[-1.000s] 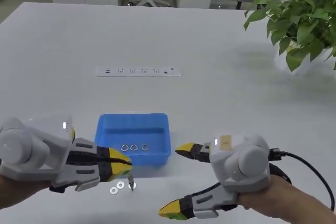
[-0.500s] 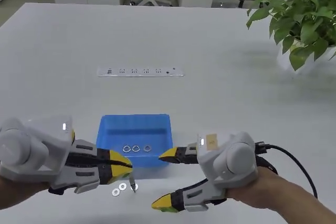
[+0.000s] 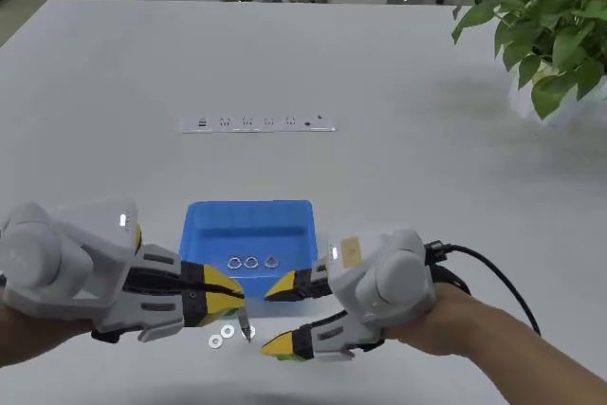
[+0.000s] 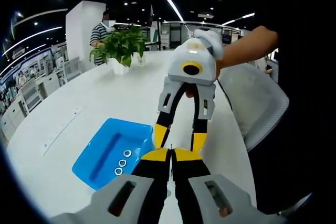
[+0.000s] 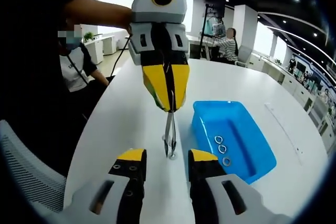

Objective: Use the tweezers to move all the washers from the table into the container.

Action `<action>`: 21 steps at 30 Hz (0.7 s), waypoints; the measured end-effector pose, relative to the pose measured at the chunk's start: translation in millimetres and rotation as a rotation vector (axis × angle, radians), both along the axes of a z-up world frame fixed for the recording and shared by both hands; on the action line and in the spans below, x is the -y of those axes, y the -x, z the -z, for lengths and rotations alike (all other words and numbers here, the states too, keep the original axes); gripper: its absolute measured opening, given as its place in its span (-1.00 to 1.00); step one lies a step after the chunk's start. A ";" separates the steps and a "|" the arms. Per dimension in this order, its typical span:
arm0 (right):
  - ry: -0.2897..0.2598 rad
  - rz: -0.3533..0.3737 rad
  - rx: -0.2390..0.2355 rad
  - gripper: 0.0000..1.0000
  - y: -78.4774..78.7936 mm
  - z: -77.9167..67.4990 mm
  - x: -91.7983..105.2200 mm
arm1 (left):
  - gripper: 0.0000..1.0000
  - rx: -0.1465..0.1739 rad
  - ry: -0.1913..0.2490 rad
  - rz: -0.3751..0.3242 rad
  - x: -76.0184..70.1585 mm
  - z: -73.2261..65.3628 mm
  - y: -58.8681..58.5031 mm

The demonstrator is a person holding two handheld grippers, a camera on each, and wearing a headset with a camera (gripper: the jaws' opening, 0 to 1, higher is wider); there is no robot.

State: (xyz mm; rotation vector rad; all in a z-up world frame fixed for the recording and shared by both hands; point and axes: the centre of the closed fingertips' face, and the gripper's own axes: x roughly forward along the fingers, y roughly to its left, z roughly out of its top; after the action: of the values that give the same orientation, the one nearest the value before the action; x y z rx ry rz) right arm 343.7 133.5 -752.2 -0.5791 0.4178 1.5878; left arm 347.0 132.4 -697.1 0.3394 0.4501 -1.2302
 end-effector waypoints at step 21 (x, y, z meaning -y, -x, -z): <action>0.030 -0.061 -0.006 -0.68 -3.5 19.4 -21.8 | -0.90 -0.016 -0.021 0.041 0.4 0.1 -0.6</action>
State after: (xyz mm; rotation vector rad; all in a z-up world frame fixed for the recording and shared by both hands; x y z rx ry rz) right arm 347.2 155.3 -771.6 -0.6147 0.4328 1.6443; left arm 347.6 132.0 -697.2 0.3581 0.4718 -1.2698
